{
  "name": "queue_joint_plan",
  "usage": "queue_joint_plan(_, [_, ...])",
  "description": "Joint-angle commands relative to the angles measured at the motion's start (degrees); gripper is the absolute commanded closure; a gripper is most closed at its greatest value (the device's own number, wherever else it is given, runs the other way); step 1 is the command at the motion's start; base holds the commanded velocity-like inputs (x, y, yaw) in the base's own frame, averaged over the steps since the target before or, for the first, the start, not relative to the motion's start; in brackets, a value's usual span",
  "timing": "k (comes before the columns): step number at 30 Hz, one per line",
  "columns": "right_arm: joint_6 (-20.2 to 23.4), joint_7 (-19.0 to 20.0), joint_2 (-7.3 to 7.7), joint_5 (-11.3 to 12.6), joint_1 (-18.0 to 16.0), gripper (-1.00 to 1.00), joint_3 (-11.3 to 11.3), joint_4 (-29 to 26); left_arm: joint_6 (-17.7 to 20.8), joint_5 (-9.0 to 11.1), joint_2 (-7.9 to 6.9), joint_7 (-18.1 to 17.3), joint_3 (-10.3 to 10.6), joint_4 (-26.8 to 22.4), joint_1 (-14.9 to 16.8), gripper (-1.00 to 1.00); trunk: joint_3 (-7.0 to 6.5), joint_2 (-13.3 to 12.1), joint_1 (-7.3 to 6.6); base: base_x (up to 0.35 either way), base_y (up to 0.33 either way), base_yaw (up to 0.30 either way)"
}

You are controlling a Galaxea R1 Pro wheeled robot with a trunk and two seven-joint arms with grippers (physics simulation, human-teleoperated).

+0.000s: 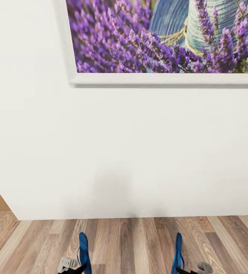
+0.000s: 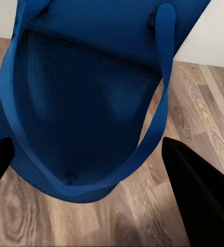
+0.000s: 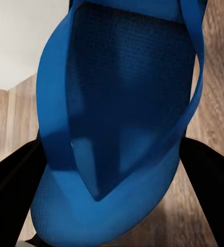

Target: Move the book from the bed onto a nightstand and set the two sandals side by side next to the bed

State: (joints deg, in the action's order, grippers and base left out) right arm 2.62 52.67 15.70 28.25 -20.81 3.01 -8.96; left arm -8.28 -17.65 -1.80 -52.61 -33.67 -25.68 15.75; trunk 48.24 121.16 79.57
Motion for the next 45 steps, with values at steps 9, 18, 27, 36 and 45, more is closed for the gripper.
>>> queue_joint_plan(9, [0.3,0.2,0.03,0.6,0.0,1.00,0.2,0.0,-0.5,-0.6,0.04,-0.2,-0.4,0.0,0.1,1.00,0.05,0.0,0.02,0.311,0.095,0.000])
queue_joint_plan(18, [0.3,0.2,0.03,0.6,0.0,1.00,0.2,0.0,-0.5,-0.6,0.04,-0.2,-0.4,0.0,0.1,1.00,0.05,0.0,0.02,0.311,0.095,0.000])
queue_joint_plan(27, [0.3,0.2,0.03,0.6,-0.1,1.00,0.2,0.0,-0.5,-0.6,0.04,-0.3,-0.4,0.0,0.1,1.00,0.05,0.0,0.02,0.223,0.062,0.000])
queue_joint_plan(36, [0.3,0.2,0.03,0.6,0.0,1.00,0.2,0.0,-0.5,-0.6,0.04,-0.3,-0.4,0.0,0.1,1.00,0.05,0.0,0.02,0.007,0.002,0.213])
queue_joint_plan(45, [0.3,0.2,0.03,0.6,-0.1,1.00,0.2,0.0,-0.5,-0.6,0.04,-0.3,-0.4,0.1,0.1,1.00,0.05,0.0,0.02,0.000,0.000,0.284])
